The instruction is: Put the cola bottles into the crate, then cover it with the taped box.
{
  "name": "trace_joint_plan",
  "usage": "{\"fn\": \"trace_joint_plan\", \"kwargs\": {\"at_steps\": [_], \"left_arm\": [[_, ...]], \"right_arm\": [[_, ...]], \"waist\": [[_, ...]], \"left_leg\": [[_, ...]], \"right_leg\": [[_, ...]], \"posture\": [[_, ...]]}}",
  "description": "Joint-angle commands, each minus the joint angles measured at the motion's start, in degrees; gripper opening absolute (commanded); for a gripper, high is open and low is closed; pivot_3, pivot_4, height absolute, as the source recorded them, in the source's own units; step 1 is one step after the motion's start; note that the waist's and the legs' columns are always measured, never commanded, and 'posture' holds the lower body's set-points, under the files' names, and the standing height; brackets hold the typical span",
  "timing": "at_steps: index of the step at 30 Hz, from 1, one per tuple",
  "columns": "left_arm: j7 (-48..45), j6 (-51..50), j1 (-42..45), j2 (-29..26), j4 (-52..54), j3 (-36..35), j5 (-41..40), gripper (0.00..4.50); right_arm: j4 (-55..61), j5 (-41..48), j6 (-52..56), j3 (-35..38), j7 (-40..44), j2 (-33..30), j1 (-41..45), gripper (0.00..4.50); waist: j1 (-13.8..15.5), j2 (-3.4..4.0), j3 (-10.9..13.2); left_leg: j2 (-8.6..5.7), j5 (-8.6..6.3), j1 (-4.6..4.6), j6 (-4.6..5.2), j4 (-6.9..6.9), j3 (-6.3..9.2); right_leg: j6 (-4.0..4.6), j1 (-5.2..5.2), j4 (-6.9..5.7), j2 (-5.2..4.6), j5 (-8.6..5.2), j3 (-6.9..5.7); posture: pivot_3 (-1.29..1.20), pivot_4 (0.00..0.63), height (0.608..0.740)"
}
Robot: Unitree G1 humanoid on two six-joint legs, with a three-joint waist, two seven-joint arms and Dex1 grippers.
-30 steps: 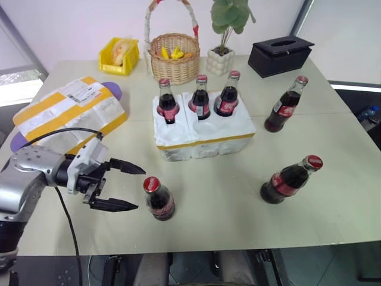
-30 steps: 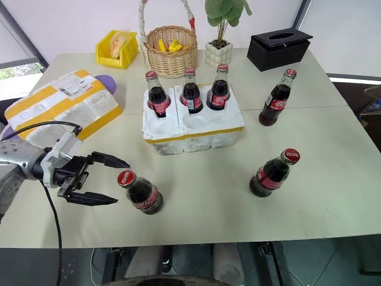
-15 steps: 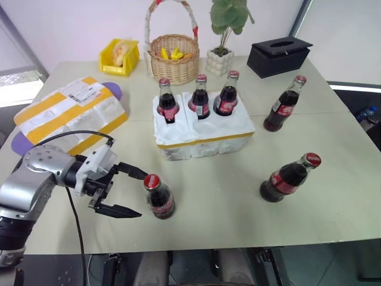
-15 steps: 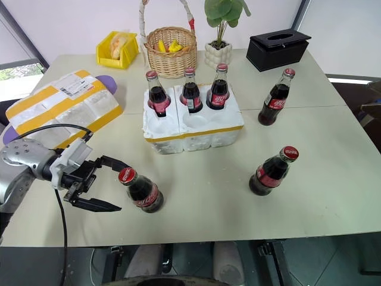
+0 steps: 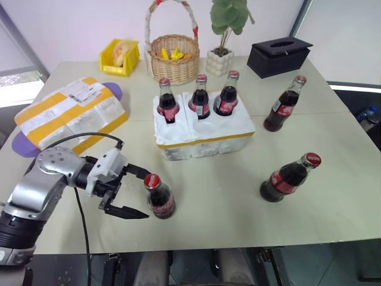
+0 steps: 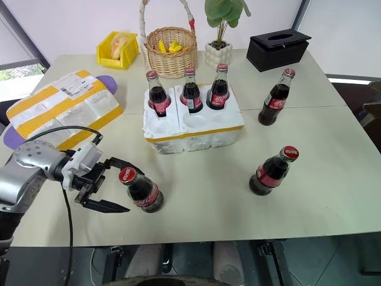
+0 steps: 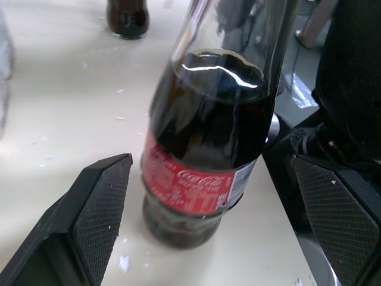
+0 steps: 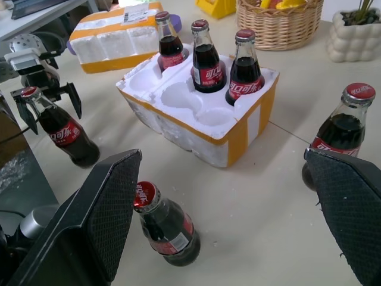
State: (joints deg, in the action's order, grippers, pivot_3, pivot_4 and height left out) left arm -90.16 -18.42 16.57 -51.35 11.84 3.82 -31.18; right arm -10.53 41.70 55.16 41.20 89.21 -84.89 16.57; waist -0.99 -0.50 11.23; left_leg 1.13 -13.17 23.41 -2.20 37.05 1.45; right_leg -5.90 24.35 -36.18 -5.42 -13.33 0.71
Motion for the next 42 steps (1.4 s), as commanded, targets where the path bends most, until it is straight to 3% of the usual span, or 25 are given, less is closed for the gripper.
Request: {"fn": "trace_joint_plan", "kwargs": {"at_steps": [1, 16, 19, 21, 31, 42], "left_arm": [[0.07, 1.12, 0.48, 0.42, 1.0, 0.71, 0.77, 4.48], [3.82, 1.37, 1.7, 6.33, -1.3, 3.98, 2.68, 4.48], [3.94, 1.3, 1.79, 6.43, -1.82, 4.17, 2.87, 3.64], [3.62, 1.25, 1.71, 6.29, -1.92, 4.12, 2.67, 2.77], [1.81, -2.02, 4.82, 2.3, -3.81, -0.06, -0.16, 2.79], [3.39, -9.69, 17.81, 0.32, -16.52, -6.3, -2.48, 2.79]], "right_arm": [[1.01, 0.25, 0.25, 2.26, -0.16, -0.57, 0.8, 4.5], [2.39, 0.4, 1.63, 3.42, -1.54, 0.67, 0.37, 4.5], [2.45, 0.26, 1.81, 4.09, -1.82, 1.09, 0.13, 4.5], [2.64, 0.24, 1.91, 4.41, -2.01, 1.27, -0.03, 4.5], [2.73, -0.56, 0.74, 4.92, -2.32, 2.02, -0.99, 4.5], [3.86, 0.91, 1.13, 4.36, -3.03, 3.27, -0.54, 4.5]], "waist": [[-0.02, 0.0, 0.0], [0.01, 0.01, -0.01], [0.04, 0.0, -0.01], [0.08, 0.0, -0.01], [-0.09, -0.01, 0.0], [-0.06, -0.08, 0.04]], "left_leg": [[0.0, 0.0, 0.0, 0.0, 0.01, 0.0], [0.0, 0.0, -0.01, 0.0, 0.02, -0.03], [0.0, 0.0, -0.01, 0.0, 0.03, -0.03], [0.0, 0.0, -0.01, 0.0, 0.03, -0.03], [0.06, 0.0, -0.02, 0.01, 0.02, -0.04], [0.16, -0.03, 0.02, 0.05, 0.03, -0.03]], "right_leg": [[-0.01, 0.0, 0.0, 0.0, 0.01, 0.0], [-0.04, 0.0, 0.0, 0.02, 0.03, 0.06], [-0.04, 0.0, 0.0, 0.03, 0.03, 0.06], [-0.04, -0.01, 0.0, 0.03, 0.03, 0.07], [-0.05, 0.0, 0.0, 0.09, 0.03, 0.08], [0.0, 0.01, 0.02, 0.24, 0.08, 0.13]], "posture": [[0.0, 0.15, 0.74], [0.0, 0.15, 0.74], [0.0, 0.15, 0.74], [0.0, 0.15, 0.74], [0.0, 0.15, 0.74], [0.0, 0.15, 0.74]]}}
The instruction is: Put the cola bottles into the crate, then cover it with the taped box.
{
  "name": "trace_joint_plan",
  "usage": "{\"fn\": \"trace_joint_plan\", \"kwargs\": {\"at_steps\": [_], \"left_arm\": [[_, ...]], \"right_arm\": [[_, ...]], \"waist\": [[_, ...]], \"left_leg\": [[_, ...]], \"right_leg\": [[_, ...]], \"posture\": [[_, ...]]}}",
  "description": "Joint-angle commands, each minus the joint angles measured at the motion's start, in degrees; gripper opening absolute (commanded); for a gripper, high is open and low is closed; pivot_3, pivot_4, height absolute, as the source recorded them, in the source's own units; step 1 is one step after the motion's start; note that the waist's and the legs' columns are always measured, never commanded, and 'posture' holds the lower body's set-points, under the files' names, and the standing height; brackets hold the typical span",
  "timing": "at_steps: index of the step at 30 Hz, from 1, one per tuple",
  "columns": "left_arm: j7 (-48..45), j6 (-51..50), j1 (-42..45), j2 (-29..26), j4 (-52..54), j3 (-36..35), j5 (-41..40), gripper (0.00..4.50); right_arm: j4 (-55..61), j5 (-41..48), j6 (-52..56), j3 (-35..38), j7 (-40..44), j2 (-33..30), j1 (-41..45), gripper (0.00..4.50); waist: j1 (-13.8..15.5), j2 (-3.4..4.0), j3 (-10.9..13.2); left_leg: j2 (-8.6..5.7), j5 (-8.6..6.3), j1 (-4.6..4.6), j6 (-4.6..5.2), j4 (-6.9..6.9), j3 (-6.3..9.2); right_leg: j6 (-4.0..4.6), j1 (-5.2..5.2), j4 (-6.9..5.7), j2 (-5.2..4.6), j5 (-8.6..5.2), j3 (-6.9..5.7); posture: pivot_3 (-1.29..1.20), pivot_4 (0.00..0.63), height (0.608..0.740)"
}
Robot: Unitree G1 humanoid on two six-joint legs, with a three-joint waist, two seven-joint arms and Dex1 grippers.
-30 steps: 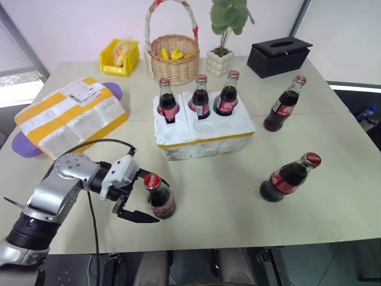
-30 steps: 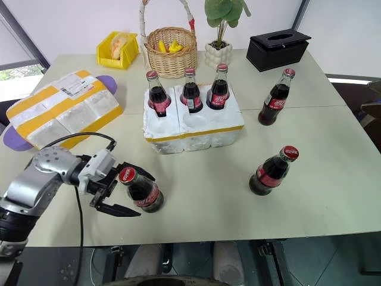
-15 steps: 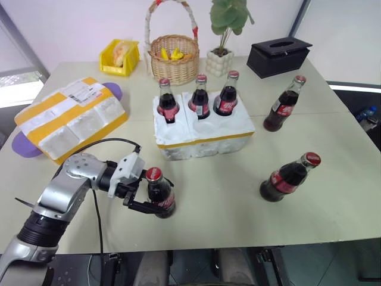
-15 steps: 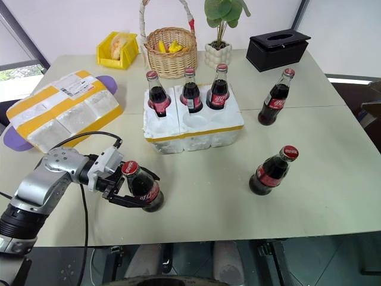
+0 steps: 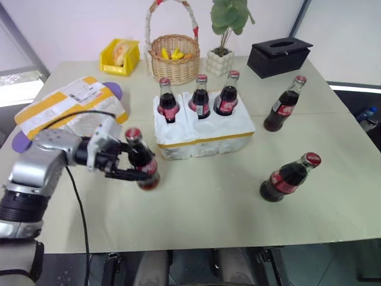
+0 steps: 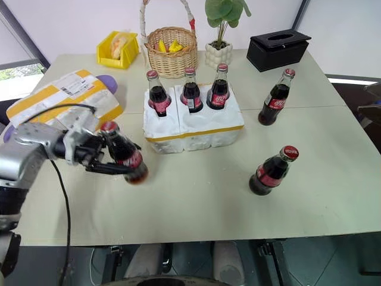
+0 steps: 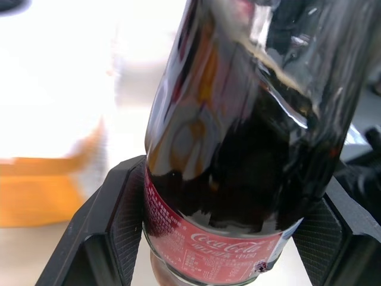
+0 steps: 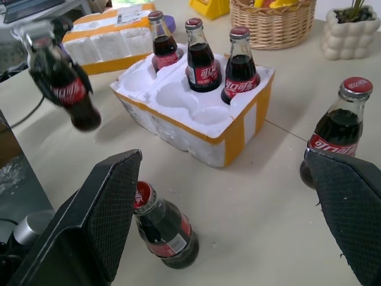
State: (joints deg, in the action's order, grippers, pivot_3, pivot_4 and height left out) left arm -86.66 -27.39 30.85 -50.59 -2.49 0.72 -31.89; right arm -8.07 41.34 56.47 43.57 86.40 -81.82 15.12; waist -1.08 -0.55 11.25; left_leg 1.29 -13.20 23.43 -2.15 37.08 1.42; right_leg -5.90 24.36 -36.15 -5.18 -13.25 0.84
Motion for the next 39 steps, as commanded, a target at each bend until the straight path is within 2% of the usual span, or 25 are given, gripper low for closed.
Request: {"fn": "trace_joint_plan", "kwargs": {"at_steps": [1, 12, 25, 32, 39], "left_arm": [[-0.14, -1.2, 4.72, -0.36, -3.34, -3.52, -2.0, 2.79], [-2.6, -2.41, 14.35, -0.47, -9.88, -3.34, -1.52, 2.79], [-1.88, -4.32, 24.56, 5.41, -13.65, -1.62, -0.67, 2.79], [-5.66, -2.37, 23.23, 0.83, -15.14, -2.12, -0.32, 2.79], [-3.54, -1.79, 26.11, 4.56, -17.83, -2.64, -0.08, 2.79]], "right_arm": [[1.75, 1.74, 0.13, 1.82, -0.15, 0.29, 1.02, 4.5], [8.15, 9.57, 4.38, -1.09, 0.36, -1.94, 5.68, 4.5], [19.18, 22.22, 11.23, -2.89, -5.66, 0.2, 10.21, 4.5], [20.21, 23.97, 12.34, -0.96, -8.15, 0.83, 9.6, 4.5], [19.88, 24.59, 11.55, -1.31, -8.22, 0.97, 9.53, 4.5]], "waist": [[0.05, -0.06, 0.03], [0.03, -0.08, 0.07], [0.44, -0.29, 0.19], [-0.26, -0.29, 0.21], [0.6, -0.34, 0.23]], "left_leg": [[0.04, 0.0, 0.01, 0.0, 0.0, 0.0], [0.23, 0.0, 0.03, 0.0, 0.0, 0.0], [0.29, 0.0, 0.11, 0.0, 0.06, 0.01], [0.44, -0.02, 0.09, 0.03, 0.0, 0.0], [0.45, -0.02, 0.17, 0.03, 0.13, 0.0]], "right_leg": [[0.0, 0.01, 0.0, 0.06, 0.0, 0.0], [0.04, 0.08, 0.0, 0.26, 0.02, 0.02], [0.06, 0.08, 0.02, 0.33, 0.04, 0.04], [0.09, 0.17, 0.0, 0.55, 0.05, 0.11], [0.16, 0.17, 0.0, 0.56, 0.1, 0.12]], "posture": [[0.0, 0.15, 0.74], [0.0, 0.15, 0.74], [0.0, 0.15, 0.74], [0.0, 0.15, 0.74], [0.0, 0.15, 0.74]]}}
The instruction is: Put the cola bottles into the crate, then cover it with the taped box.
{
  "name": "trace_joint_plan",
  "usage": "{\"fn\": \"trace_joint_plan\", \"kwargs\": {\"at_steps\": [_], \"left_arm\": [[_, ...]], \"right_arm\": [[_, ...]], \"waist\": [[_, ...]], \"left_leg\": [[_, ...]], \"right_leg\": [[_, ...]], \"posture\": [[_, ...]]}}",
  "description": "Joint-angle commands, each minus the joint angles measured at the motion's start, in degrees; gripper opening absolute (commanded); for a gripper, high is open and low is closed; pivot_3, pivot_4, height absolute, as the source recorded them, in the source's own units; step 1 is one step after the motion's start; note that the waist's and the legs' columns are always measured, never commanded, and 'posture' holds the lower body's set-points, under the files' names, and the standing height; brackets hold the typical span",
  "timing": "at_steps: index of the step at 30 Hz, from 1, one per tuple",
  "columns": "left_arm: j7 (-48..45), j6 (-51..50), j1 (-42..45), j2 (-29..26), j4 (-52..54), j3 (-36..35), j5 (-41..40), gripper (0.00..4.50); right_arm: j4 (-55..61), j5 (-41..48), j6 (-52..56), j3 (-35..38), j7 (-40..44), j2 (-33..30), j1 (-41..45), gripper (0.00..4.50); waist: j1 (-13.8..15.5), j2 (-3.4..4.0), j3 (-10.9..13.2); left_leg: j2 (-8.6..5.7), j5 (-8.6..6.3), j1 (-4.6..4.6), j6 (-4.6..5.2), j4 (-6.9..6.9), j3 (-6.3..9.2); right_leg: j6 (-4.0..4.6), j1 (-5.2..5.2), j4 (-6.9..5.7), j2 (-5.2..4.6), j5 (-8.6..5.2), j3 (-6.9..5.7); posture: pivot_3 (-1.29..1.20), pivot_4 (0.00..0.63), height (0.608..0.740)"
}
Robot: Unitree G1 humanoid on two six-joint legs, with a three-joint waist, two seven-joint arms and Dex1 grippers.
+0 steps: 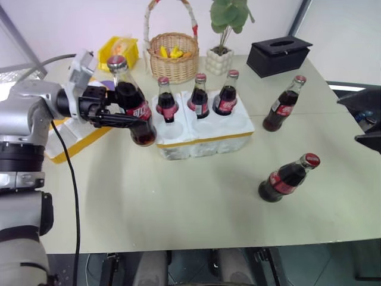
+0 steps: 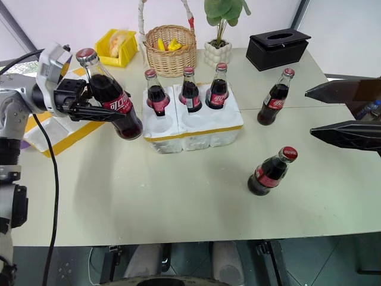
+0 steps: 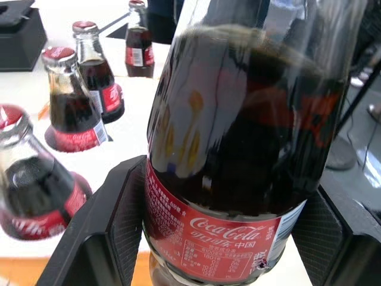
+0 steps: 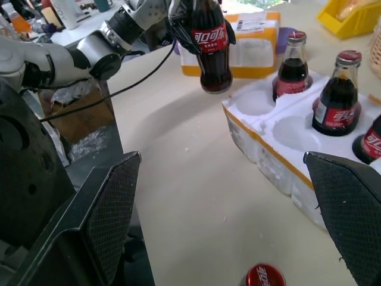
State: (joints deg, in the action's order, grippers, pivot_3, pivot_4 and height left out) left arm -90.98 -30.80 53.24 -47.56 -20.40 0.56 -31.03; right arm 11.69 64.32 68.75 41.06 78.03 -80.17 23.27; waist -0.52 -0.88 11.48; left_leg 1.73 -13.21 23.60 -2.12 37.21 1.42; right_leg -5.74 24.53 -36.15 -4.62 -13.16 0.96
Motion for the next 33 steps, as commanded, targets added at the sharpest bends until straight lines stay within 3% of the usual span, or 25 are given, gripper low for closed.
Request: {"fn": "trace_joint_plan", "kwargs": {"at_steps": [1, 9, 33], "left_arm": [[1.26, 1.9, 4.31, 2.47, -0.28, -2.38, -0.83, 2.79], [3.35, 5.67, 9.19, 9.74, -5.22, -1.03, 1.69, 2.79], [5.19, 22.13, 6.86, 18.05, -16.01, 3.57, 14.34, 2.79]], "right_arm": [[0.32, 2.16, -0.79, 0.88, 0.24, -0.78, 1.74, 4.5], [3.83, 7.09, -1.43, -2.15, -2.52, 0.4, 4.45, 4.5], [2.82, 6.01, -4.02, -2.55, -7.27, 3.29, 3.41, 4.5]], "waist": [[0.08, -0.04, 0.01], [-0.51, -0.04, 0.02], [0.04, -0.04, 0.02]], "left_leg": [[0.0, 0.0, 0.01, 0.0, 0.04, 0.0], [0.0, 0.0, 0.03, 0.0, -0.06, 0.03], [-0.01, 0.0, 0.03, 0.0, -0.01, 0.02]], "right_leg": [[0.01, -0.02, 0.01, 0.0, 0.01, 0.01], [-0.04, 0.02, 0.02, 0.08, 0.04, 0.03], [-0.1, 0.01, 0.0, 0.08, 0.09, 0.08]], "posture": [[0.0, 0.15, 0.74], [0.0, 0.15, 0.74], [0.0, 0.15, 0.74]]}}
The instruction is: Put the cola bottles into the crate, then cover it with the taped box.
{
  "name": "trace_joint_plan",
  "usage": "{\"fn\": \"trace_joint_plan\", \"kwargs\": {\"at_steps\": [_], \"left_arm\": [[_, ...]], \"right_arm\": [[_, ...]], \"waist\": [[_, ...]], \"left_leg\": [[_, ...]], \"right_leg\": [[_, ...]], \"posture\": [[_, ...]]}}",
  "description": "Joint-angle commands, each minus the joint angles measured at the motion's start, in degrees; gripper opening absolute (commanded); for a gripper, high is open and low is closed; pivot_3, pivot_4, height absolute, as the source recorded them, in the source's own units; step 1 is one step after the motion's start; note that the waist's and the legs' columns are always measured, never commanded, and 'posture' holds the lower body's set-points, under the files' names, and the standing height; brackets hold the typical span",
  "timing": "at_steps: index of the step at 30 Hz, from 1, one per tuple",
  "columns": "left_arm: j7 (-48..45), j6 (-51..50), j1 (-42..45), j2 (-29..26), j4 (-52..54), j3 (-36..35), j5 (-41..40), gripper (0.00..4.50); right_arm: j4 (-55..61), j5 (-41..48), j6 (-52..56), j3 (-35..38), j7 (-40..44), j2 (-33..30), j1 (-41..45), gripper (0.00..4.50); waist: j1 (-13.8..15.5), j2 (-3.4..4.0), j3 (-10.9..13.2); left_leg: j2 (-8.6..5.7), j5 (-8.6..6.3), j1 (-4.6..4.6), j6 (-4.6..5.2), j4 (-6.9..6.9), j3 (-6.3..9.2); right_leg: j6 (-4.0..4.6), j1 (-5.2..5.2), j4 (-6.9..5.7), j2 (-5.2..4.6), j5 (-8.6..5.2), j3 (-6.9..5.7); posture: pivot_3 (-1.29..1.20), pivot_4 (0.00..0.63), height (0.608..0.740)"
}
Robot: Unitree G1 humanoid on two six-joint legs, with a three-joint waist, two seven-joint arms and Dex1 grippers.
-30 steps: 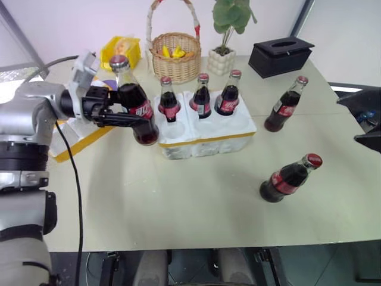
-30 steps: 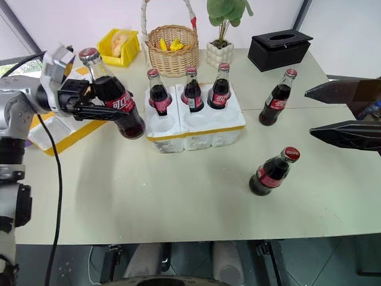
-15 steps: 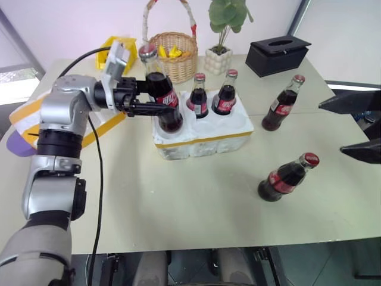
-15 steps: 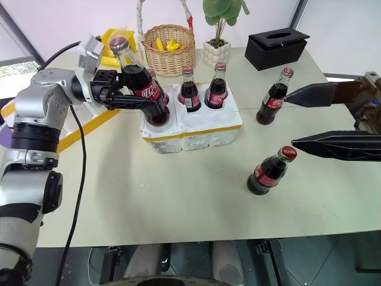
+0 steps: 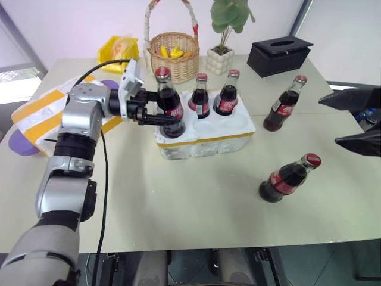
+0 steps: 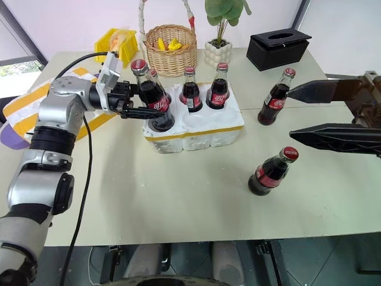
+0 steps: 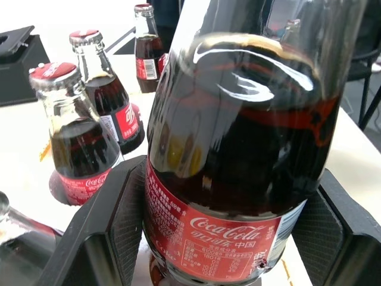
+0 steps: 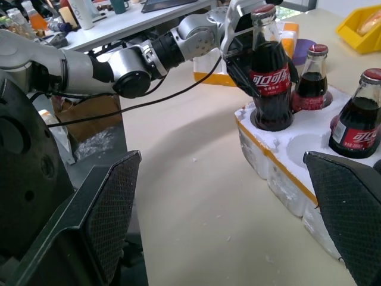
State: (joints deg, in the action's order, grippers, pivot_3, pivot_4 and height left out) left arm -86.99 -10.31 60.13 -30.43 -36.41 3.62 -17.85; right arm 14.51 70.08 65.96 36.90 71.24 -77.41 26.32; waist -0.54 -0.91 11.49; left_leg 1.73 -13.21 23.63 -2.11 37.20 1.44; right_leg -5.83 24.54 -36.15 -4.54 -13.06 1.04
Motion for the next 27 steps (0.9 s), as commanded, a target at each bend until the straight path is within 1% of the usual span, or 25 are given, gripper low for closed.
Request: {"fn": "trace_joint_plan", "kwargs": {"at_steps": [1, 6, 8, 10, 18, 22, 27], "left_arm": [[1.75, 2.36, -0.13, 1.3, -0.47, 0.65, 1.8, 2.79], [4.14, 5.18, -0.46, 2.13, -2.87, 1.69, 5.24, 2.79], [4.81, 5.29, -0.61, 2.45, -3.38, 1.5, 5.62, 3.84], [5.74, 5.68, -0.64, 2.63, -4.18, 1.33, 6.12, 4.43], [7.56, 5.67, -1.59, 1.65, -6.02, 0.8, 6.22, 4.43], [6.9, 2.99, -2.09, 0.18, -3.77, -0.41, 4.47, 4.43], [5.25, -3.41, -2.89, -2.77, 2.1, -2.27, 1.3, 4.43]], "right_arm": [[-0.05, 0.09, -1.43, 1.55, -0.61, 0.67, 0.23, 4.5], [-0.29, -0.93, -2.44, 1.09, -1.29, 1.2, -0.32, 4.5], [-0.4, -1.02, -2.63, 1.1, -1.64, 1.54, -0.48, 4.5], [-0.08, -1.27, -2.96, 0.79, -2.07, 1.94, -0.52, 4.5], [1.4, -1.04, -3.62, 2.05, -4.22, 4.3, -1.89, 4.5], [1.23, -2.03, -4.33, 2.39, -4.01, 4.99, -3.47, 4.5], [-0.11, -3.15, -5.54, 1.95, -3.22, 4.6, -3.81, 4.5]], "waist": [[0.05, 0.0, 0.0], [-0.07, -0.01, 0.01], [-0.1, -0.01, 0.01], [-0.12, -0.01, 0.0], [-0.12, -0.02, -0.01], [-0.2, -0.01, -0.01], [-0.24, -0.01, 0.0]], "left_leg": [[0.0, 0.0, 0.0, 0.0, 0.03, 0.0], [-0.01, 0.0, 0.01, 0.0, 0.06, 0.0], [-0.01, 0.0, 0.01, 0.0, 0.03, 0.0], [-0.01, 0.0, 0.0, 0.0, 0.01, 0.0], [0.0, 0.0, -0.03, 0.0, 0.05, 0.0], [0.0, 0.0, -0.03, 0.0, 0.03, 0.0], [0.0, 0.0, -0.05, 0.0, 0.01, 0.0]], "right_leg": [[0.03, -0.01, 0.0, 0.0, -0.02, 0.0], [0.02, -0.02, 0.01, -0.01, 0.0, 0.02], [-0.04, -0.01, 0.01, 0.0, 0.03, 0.01], [-0.11, -0.01, 0.01, 0.0, 0.07, 0.02], [-0.03, -0.03, -0.01, 0.0, 0.06, 0.02], [-0.06, -0.03, -0.01, 0.0, 0.09, 0.02], [-0.06, -0.03, -0.01, 0.01, 0.08, 0.02]], "posture": [[0.0, 0.15, 0.74], [0.0, 0.15, 0.74], [0.0, 0.15, 0.74], [0.0, 0.15, 0.74], [0.0, 0.15, 0.74], [0.0, 0.15, 0.74], [0.0, 0.15, 0.74]]}}
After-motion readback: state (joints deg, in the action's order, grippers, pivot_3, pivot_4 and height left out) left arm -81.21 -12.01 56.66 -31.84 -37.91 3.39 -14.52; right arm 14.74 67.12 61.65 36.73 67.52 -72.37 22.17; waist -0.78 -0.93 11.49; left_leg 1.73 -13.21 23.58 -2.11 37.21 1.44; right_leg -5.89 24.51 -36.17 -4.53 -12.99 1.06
